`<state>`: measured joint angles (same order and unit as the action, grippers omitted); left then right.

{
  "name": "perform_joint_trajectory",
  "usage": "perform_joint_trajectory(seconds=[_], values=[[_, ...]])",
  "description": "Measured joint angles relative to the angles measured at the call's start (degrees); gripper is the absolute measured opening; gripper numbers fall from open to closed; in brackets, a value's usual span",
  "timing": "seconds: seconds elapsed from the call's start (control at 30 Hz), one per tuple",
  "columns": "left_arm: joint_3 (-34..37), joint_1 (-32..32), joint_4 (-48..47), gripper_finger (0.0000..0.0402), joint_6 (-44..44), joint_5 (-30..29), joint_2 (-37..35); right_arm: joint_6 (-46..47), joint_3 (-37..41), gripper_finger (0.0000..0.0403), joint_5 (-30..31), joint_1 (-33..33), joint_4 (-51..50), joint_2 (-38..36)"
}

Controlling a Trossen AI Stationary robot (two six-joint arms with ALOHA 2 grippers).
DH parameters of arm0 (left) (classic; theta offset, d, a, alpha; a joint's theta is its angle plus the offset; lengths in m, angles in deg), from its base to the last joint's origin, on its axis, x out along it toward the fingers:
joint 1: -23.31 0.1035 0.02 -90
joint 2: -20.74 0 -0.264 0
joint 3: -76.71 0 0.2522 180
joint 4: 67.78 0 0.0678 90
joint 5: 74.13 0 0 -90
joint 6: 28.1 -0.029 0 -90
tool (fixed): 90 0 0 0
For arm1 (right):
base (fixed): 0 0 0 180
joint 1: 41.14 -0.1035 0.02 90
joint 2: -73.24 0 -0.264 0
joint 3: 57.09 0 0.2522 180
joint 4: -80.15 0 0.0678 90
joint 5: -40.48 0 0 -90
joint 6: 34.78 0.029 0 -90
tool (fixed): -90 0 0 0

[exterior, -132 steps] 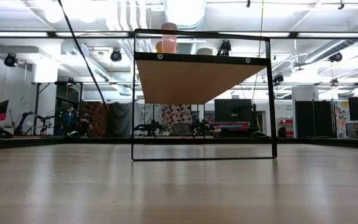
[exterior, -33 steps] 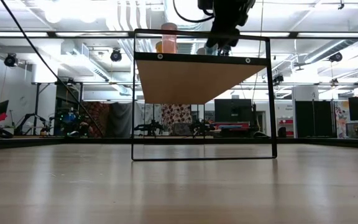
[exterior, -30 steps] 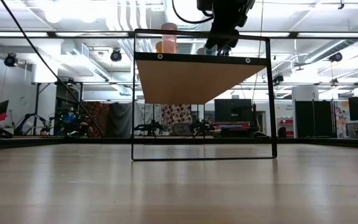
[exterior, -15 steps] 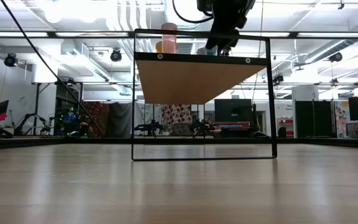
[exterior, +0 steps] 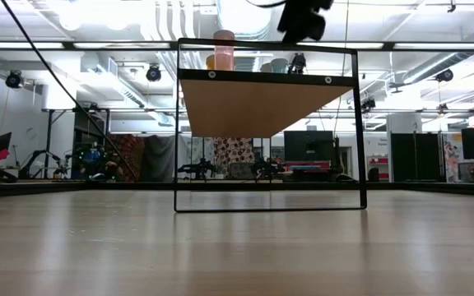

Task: Pick and place medicine bottles onto shelf by color
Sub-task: Adjust the yellow pill bottle

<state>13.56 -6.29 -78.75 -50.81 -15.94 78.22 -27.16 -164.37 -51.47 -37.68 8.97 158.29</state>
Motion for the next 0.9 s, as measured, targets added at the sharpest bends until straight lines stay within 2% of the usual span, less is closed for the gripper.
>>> perform_joint_trajectory(seconds=[0.3,0.4,0.5,0.57,0.63,0.7,0.77,0.83,0.9], values=[[0.06,1.02,2.26,0.0219,2.73,-0.04,1.83,0.78,-1.28,0.0216,-0.01,-7.72,-3.02,-4.00],[-0.94,3.29,2.71,0.0214,3.70,-0.05,2.91,1.81,0.17,0.0205,-0.03,-11.53,-2.92,-6.34],[-2.16,7.73,2.74,0.0191,4.24,0.77,3.45,2.94,1.59,0.0194,0.24,-14.57,-2.45,-8.50],[-2.54,12.04,2.32,0.0163,4.35,4.39,3.60,3.37,2.08,0.0186,0.48,-16.15,-2.08,-9.50],[-2.80,17.10,0.71,0.0125,4.47,11.28,3.56,3.61,2.34,0.0178,0.62,-17.30,-1.93,-10.14],[-2.81,22.80,0.66,0.0079,5.22,18.75,3.53,3.71,2.60,0.0169,1.54,-18.25,-1.86,-10.59],[-2.72,28.53,0.78,0.0030,6.68,23.47,4.08,3.47,2.91,0.0160,2.53,-18.91,-1.91,-10.80],[-2.59,33.71,0.79,0.0010,8.36,25.80,5.36,2.87,3.34,0.0152,2.78,-19.31,-1.95,-10.81],[-2.51,38.02,0.75,0.0009,8.92,27.17,7.52,2.35,3.93,0.0143,3.38,-19.49,-1.97,-10.79]])
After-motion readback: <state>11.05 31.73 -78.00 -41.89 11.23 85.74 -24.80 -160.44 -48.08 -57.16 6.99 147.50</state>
